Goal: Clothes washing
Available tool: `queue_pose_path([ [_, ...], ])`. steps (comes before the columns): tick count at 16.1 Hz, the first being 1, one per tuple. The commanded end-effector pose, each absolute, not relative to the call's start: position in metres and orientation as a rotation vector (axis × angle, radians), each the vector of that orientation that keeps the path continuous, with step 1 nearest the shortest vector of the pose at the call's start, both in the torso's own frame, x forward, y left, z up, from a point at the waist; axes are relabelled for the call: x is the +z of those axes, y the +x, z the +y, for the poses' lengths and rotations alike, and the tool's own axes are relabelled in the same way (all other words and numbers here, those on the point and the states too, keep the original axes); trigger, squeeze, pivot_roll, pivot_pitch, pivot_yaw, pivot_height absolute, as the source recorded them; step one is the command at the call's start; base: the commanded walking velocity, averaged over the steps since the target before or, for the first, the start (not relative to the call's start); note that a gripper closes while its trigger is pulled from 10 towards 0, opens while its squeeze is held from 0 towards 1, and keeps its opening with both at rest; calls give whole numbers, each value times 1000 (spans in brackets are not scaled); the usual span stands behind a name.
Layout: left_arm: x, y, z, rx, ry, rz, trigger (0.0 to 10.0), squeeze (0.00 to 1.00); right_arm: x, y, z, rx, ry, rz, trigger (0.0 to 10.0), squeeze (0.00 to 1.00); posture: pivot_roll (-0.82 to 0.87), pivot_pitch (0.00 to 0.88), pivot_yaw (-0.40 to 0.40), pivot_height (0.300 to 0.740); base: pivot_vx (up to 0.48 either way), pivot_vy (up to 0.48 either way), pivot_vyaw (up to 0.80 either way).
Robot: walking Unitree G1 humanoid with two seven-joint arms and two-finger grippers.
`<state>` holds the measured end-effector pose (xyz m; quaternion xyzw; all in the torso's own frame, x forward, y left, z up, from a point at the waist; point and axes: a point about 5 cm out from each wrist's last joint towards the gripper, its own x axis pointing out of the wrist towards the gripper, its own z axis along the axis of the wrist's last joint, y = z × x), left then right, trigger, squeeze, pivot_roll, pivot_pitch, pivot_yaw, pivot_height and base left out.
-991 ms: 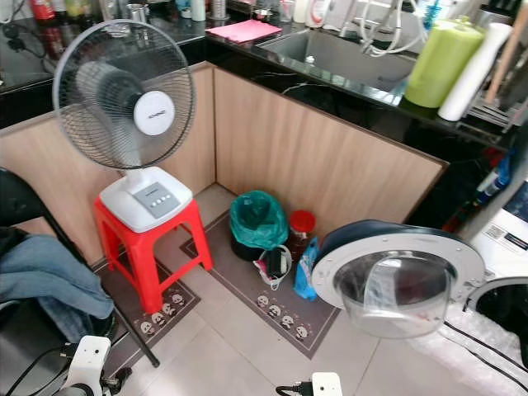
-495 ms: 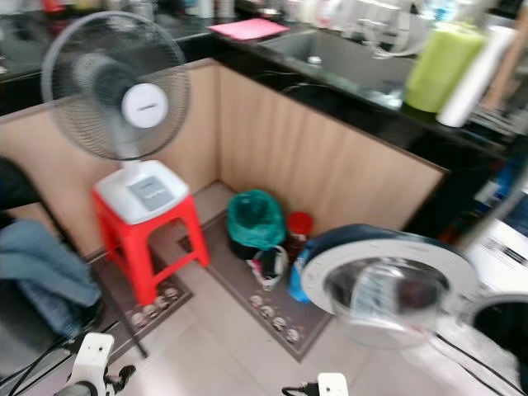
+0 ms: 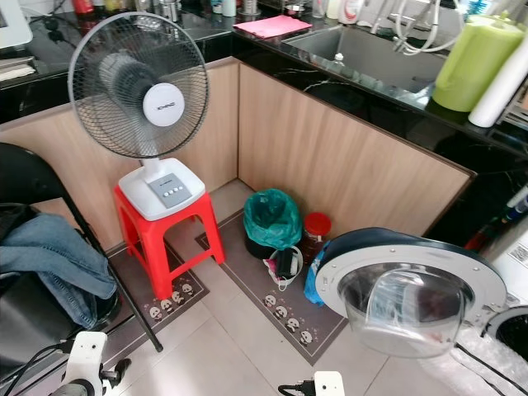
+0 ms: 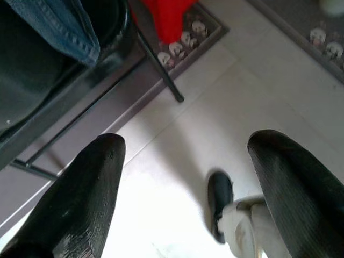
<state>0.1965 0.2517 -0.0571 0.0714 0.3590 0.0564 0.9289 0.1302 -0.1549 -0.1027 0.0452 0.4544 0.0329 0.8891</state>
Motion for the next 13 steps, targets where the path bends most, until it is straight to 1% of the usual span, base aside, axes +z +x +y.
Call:
queue_pose_path([
  [1,-56,196,251,127,142,701,10000,0,-102,130,-159,31,93,922,10000,0,191,0,-99,740,0,0,0],
  [2,-54,198,250,133,138,673,10000,0,-101,131,-161,-32,121,888,10000,0,192,0,-101,740,0,0,0],
  [4,-51,200,250,136,132,624,10000,0,-98,132,-163,-90,144,837,10000,0,188,0,-101,740,0,0,0],
  [5,-17,249,235,77,176,414,10000,0,-96,134,-165,-108,131,812,10000,0,188,0,-103,740,0,0,0],
  [6,28,299,217,33,194,215,10000,0,-96,134,-165,-103,120,805,10000,0,188,0,-103,740,0,0,0],
  [7,44,313,211,14,198,148,10000,0,-96,134,-166,-111,121,801,10000,0,188,0,-103,740,0,0,0],
  [8,51,323,205,-25,152,169,10000,0,-95,134,-166,-125,119,794,10000,0,188,0,-103,740,0,0,0],
  [9,49,323,204,-38,148,181,10000,0,-95,134,-166,-125,118,792,10000,0,191,0,-106,740,0,0,0],
  [10,68,327,201,-64,349,27,10000,0,-95,135,-166,-112,116,787,10000,0,193,0,-105,740,0,0,0],
  [11,85,326,194,-107,573,-174,10000,0,-94,135,-166,-108,116,782,10000,0,195,0,-105,740,0,0,0],
  [12,89,324,191,-126,634,-233,10000,0,-94,135,-166,-111,118,777,10000,0,196,0,-104,740,0,0,0],
  [13,91,324,191,-117,643,-249,10000,0,-94,135,-166,-117,126,768,10000,0,195,0,-105,740,0,0,0],
])
